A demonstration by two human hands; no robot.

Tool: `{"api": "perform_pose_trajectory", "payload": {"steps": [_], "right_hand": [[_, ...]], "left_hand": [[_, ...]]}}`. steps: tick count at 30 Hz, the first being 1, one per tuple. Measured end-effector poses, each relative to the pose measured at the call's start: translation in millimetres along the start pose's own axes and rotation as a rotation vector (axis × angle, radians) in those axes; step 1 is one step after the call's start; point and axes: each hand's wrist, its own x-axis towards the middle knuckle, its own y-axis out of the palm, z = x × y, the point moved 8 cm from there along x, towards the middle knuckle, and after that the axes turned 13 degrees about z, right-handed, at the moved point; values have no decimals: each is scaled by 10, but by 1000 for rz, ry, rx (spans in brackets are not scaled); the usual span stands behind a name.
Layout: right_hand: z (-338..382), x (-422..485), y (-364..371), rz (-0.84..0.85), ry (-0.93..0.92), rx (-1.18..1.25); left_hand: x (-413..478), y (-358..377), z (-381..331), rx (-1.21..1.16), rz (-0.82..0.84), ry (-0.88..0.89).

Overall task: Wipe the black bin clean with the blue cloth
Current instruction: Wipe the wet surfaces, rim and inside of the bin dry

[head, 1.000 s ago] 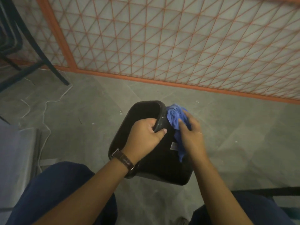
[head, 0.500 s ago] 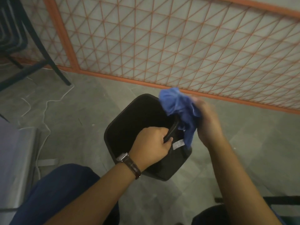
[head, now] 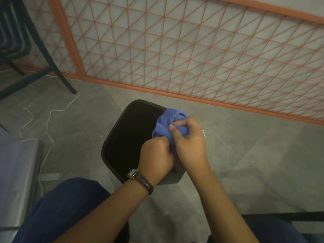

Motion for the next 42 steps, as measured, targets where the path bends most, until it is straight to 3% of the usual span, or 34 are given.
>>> {"api": "perform_pose_trajectory", "payload": {"steps": [5,10,12,18,22,26,30,35,42], "right_hand": [[-141,-81,-235,101,92,269],[-586,-341,-747,-66,163,373],[-648,-364,-740,-35,176,421],[-350,-207,-307,79,21,196],[-331,-164,-4,92,30,-193],[-208,-126,185,169,-131,-135],[-176,-190,205,168,-210,-93],[-140,-252,297,235,-247,-28],[-216,-656,378,576,-379,-362]], "left_hand": [[-16,-18,-94,5,-108,68],[162,53,270,-567,-107,-79],[216,253,360,-817,13,-167],[244,446,248,-1105,91,-112],[222,487,242,-1170,125,-186],[250,502,503,-1244,75,-350],[213,501,575,-1417,144,-444],[244,354,692,-1438,23,-504],[288,165,867,-1469,-67,-530]]}}
